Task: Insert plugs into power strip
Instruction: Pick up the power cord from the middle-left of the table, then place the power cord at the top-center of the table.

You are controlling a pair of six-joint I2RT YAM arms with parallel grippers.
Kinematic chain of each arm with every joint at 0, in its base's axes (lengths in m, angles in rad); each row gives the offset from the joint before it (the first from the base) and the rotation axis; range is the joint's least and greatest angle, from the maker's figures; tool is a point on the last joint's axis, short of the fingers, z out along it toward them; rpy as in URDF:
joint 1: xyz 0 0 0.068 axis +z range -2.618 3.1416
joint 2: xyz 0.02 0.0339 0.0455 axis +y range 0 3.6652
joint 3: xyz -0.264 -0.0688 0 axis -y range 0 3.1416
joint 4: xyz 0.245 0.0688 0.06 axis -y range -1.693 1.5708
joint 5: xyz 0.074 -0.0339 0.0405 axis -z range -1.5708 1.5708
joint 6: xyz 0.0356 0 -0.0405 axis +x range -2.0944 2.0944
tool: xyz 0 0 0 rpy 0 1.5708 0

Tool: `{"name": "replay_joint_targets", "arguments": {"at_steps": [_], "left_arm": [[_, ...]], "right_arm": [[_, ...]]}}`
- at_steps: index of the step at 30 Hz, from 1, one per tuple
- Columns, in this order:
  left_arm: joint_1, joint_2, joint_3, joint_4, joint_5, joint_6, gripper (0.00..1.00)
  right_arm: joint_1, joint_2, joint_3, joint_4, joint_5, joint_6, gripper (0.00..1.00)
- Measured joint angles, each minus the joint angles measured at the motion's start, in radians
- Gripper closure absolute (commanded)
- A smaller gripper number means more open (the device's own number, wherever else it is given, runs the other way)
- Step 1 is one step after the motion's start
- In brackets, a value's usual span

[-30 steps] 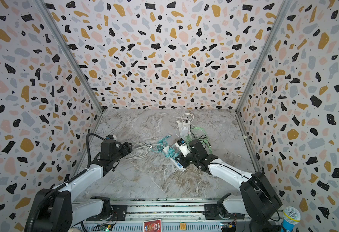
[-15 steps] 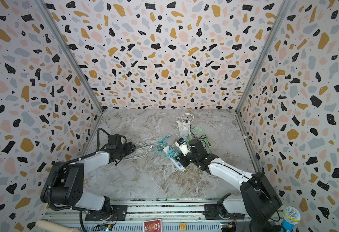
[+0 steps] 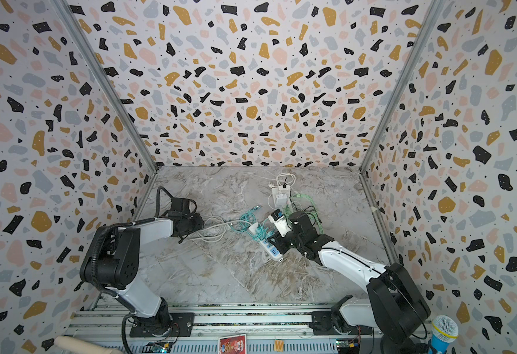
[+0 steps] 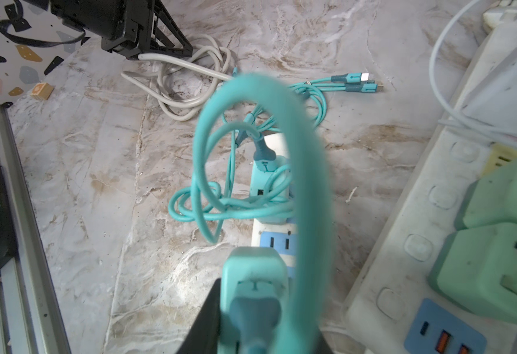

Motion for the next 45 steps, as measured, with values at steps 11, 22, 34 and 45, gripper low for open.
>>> {"name": "replay_joint_targets", "arguments": {"at_steps": [11,22,34,45], "left_arm": [[-0.019,-0.019,0.122,-0.019,0.055,0.039,1.00],[-0.049,0.117,0.593,0.060,0.105,0.171,1.00],[-0.152,0.428,0.786,-0.011,0.152,0.308,0.97],[-0.150,0.428,0.766,-0.003,0.161,0.294,0.70]], "right_arm": [[-0.005,0.003,0.001,-0.015,-0.009,0.000,0.98],[0.001,0.003,0.002,-0.022,-0.052,0.000,0.97],[0.016,-0.033,0.144,-0.117,-0.140,-0.005,0.97],[0.007,-0.079,0.394,-0.134,-0.219,-0.006,0.97]]}}
